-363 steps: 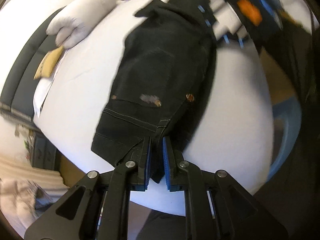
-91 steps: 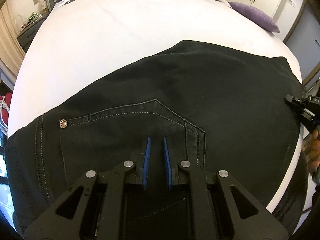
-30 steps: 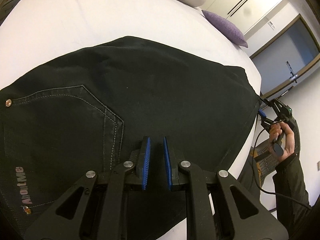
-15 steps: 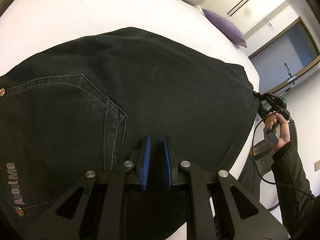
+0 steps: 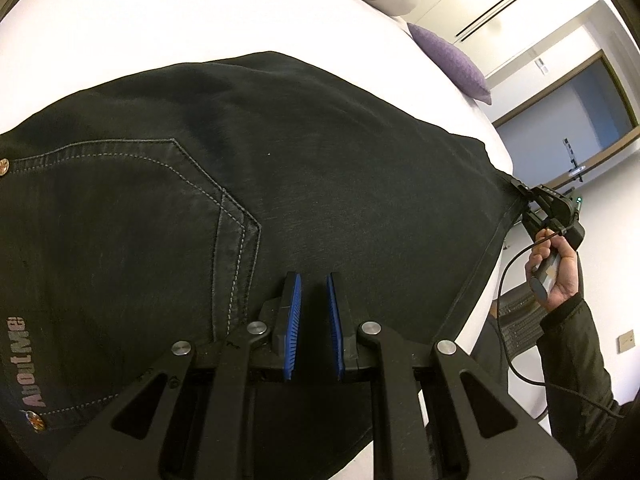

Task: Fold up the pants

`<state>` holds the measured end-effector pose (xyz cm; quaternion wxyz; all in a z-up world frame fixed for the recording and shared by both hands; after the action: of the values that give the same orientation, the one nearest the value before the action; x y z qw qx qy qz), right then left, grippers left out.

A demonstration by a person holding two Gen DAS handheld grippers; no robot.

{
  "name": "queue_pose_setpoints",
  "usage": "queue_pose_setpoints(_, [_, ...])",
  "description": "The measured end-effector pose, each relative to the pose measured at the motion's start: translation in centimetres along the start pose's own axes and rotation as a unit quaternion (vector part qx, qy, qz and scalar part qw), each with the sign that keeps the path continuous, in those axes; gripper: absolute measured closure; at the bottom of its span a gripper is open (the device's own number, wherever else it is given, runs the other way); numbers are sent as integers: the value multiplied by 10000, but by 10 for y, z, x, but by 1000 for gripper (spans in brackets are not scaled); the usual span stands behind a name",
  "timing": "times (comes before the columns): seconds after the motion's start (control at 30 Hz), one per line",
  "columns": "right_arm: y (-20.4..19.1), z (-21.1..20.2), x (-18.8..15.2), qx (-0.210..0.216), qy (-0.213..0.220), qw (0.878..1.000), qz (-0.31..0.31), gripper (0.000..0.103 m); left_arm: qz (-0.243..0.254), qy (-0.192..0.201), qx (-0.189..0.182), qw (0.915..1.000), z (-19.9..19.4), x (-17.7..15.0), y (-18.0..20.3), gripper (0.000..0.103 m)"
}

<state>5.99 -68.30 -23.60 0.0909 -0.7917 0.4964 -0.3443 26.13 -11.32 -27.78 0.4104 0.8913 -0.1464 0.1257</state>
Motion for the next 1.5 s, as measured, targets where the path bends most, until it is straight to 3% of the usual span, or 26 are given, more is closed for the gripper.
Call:
queue_pose_setpoints(0.13, [-35,-9,-9,-146,168,9956,-909,92,-82,6,-50,10000,0,1,-5,90])
queue_pose_setpoints(0.2, [-59,-20,-21,-113,319,9866,-1594,92,-134,6,-36,9999,0,2,-6,90])
queue_pose_setpoints(0.27, [-91,-31,-44,-72,452,9672,-2498,92,-179,15,-18,9998,-1,3,-6,90])
queue_pose_setpoints(0.33, [-126,-40,-84,-158,585,9263,-3719,92,-247,41,-50,9997,-2,6,-6,90])
queue_pose_setpoints(0.37, [-144,-43,-117,-333,723,8847,-4593,92,-292,62,-105,9995,-2,9,-5,90])
queue_pose_setpoints(0.43, [-158,-36,-165,-652,855,8157,-5683,92,-371,101,-244,9990,0,14,-3,90])
queue_pose_setpoints(0.5, [-160,-22,-200,-923,865,7622,-6349,92,-440,88,-409,9982,5,21,1,90])
queue_pose_setpoints(0.53, [-159,-15,-211,-1038,885,7458,-6520,92,-467,91,-516,9975,7,25,4,90])
queue_pose_setpoints(0.67, [-161,-14,-216,-1132,1053,7395,-6551,92,-665,122,-1154,9910,18,43,20,90])
queue_pose_setpoints(0.77, [-166,-26,-219,-1203,1359,7207,-6691,92,-882,213,-1537,9839,26,59,28,84])
queue_pose_setpoints(0.8, [-169,-32,-220,-1205,1477,7150,-6727,92,-980,268,-1653,9810,28,65,31,69])
queue_pose_setpoints(0.83, [-172,-41,-221,-1179,1593,7105,-6753,92,-1094,345,-1773,9775,29,70,32,41])
queue_pose_setpoints(0.9, [-179,-58,-230,-1054,1748,7032,-6811,92,-1404,549,-2062,9668,33,79,36,19])
queue_pose_setpoints(1.0, [-193,-78,-254,-842,1921,6842,-6985,92,-1573,212,-2262,9611,50,86,41,19])
queue_pose_setpoints(1.1, [-203,-91,-272,-600,1912,6834,-7020,92,-1673,74,-2260,9596,57,80,37,19])
queue_pose_setpoints(1.27, [-211,-98,-298,-393,1906,6709,-7155,92,-2029,-55,-2623,9434,59,74,18,19])
queue_pose_setpoints(1.33, [-212,-100,-304,-382,1877,6702,-7170,92,-1976,-3,-2639,9441,51,80,11,23])
queue_pose_setpoints(1.37, [-213,-101,-306,-373,1880,6702,-7170,92,-1905,-14,-2600,9466,46,80,8,26])
queue_pose_setpoints(1.43, [-218,-103,-310,-294,1916,6702,-7164,92,-1745,-182,-2501,9522,45,84,8,51])
queue_pose_setpoints(1.5, [-222,-106,-315,-212,1972,6657,-7193,92,-1550,-373,-2343,9590,41,89,6,69])
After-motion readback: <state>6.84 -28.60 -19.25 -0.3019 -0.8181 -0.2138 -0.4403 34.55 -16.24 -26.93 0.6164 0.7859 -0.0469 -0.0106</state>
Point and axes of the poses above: each gripper's, at about its wrist camera, not at the fingertips, and z roughly the way its jaws point, y to its right, x to its top, the point moved 2 cm from there along z, roughly the way its jaws point, and after that the axes turned 14 degrees about -x, right-handed, at the moved point
